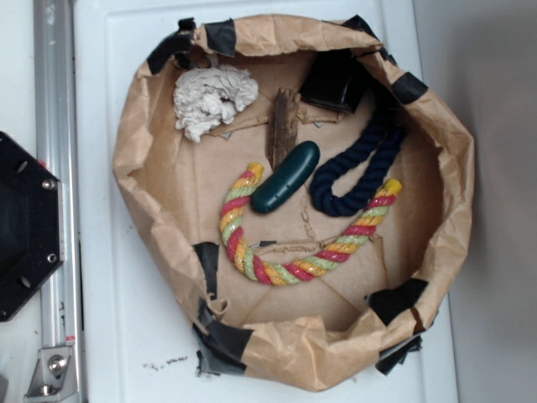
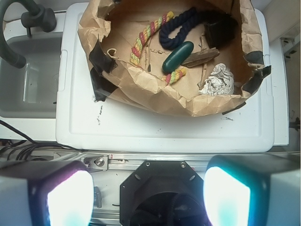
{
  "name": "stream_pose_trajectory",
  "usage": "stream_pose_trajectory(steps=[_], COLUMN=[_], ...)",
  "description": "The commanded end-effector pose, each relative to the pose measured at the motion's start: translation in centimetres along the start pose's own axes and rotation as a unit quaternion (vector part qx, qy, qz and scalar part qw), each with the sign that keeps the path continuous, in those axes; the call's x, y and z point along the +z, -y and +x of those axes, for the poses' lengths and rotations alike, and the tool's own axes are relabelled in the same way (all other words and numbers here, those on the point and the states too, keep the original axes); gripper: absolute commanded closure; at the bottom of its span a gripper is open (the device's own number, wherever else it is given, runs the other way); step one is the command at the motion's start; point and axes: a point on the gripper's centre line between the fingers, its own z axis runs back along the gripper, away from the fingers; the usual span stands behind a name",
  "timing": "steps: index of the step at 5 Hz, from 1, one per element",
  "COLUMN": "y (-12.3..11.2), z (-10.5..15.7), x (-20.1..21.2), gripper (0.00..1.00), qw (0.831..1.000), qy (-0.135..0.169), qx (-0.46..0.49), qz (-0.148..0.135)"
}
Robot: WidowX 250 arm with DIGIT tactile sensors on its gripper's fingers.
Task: Grab the multicolored rope.
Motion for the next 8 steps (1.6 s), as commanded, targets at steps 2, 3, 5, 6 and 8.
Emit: stream_pose_trajectory(steps=[2,3,5,6,8], y=[0.1,-0.7,-1.6,-2.1,-2.1], z=[4.5,7.7,11.4,13.2,13.2], x=[-1.4,-2.6,-9.4,-10.7,-10.7], gripper=[0.00,0.00,0.00,0.00,0.00], qw=[0.998,0.997,0.978,0.972,0.972], qy=[0.012,0.014,0.007,0.031,0.031], qx=[0.052,0.078,0.206,0.226,0.226], qz=[0.012,0.009,-0.032,-0.062,-0.062])
